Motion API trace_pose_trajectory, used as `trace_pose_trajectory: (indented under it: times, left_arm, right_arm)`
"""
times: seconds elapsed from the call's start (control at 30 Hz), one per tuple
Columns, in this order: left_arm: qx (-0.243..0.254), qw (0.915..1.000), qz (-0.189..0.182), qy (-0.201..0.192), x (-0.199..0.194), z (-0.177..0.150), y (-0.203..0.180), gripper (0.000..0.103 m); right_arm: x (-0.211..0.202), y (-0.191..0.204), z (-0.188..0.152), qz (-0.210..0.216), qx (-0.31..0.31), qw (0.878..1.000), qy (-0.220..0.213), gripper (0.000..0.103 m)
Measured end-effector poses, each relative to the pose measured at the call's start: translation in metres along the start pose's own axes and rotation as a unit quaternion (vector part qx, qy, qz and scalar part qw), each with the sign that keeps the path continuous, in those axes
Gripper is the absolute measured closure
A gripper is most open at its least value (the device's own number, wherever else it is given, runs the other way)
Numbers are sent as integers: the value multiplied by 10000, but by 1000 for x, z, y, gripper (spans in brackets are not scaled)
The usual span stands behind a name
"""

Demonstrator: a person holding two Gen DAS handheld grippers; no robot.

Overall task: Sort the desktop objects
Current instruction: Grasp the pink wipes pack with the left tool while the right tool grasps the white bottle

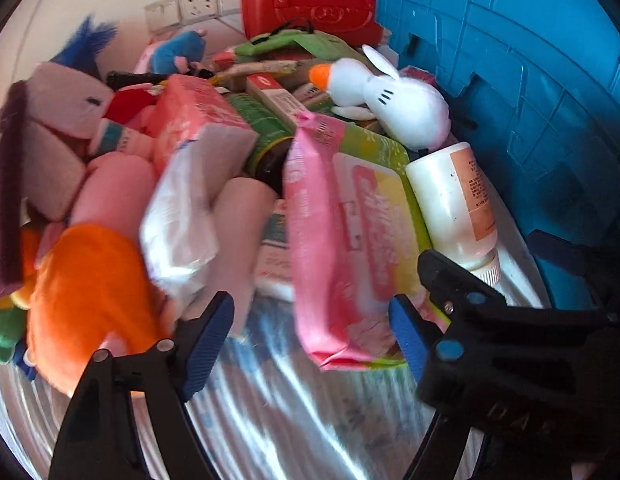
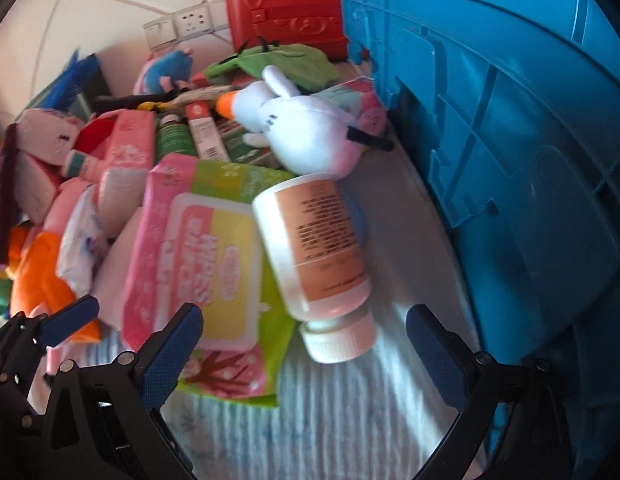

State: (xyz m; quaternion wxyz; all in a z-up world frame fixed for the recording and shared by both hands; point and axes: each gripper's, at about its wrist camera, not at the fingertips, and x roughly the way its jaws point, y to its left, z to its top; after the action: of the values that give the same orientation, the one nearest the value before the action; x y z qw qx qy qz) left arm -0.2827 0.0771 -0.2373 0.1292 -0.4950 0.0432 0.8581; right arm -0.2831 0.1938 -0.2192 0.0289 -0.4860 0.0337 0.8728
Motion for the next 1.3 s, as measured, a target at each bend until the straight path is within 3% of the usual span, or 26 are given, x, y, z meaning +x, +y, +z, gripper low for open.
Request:
trace_pose_trajectory:
  times: [0.1, 0.17, 0.23, 0.37, 0.4, 0.43, 0.5, 0.63, 0.9, 1.1, 1.3]
  left_arm:
    - [60, 9999, -112, -9, 9, 3, -5, 25]
    - [111, 9998, -192, -26, 10, 2, -7, 34]
    - [156, 9996, -234, -85, 10, 1, -8, 44]
    - [214, 9993, -240, -179, 8, 0, -7, 59]
    - [172, 9992, -297, -201, 5, -1, -5, 64]
    - [128, 9991, -349, -195, 3, -2, -2, 69]
    - [107, 9991, -343, -224, -1, -4, 1, 74]
    - [144, 9996, -165, -204, -8, -11, 6, 90]
    - [1, 9999, -137, -14, -23, -39, 23, 87]
    - [-220, 9996, -129, -113, -44, -49, 42, 43]
    - [-75, 9993, -332, -118, -33, -35, 26, 35]
  right_arm:
    - [2, 1, 1, -177, 136, 9997, -76, 0]
    - [4, 6, 2, -278, 150, 9995, -86, 0]
    - [10, 8, 3, 55, 154, 9998, -118, 0]
    - [29, -1, 5, 202, 469, 9987, 66, 3]
    - [29, -1, 6, 199, 441, 9988, 42, 19]
    - [27, -2, 7, 81, 383, 9992, 15, 44]
    - [25, -5, 7, -47, 342, 9994, 51, 50]
    - [20, -10, 0, 51, 349, 9991, 216, 50]
    - [0, -4, -35, 55, 218, 9992, 320, 50]
    - [-7, -8, -51, -57, 242, 9991, 353, 51]
    - [-6, -23, -59, -258, 374, 9984, 339, 51]
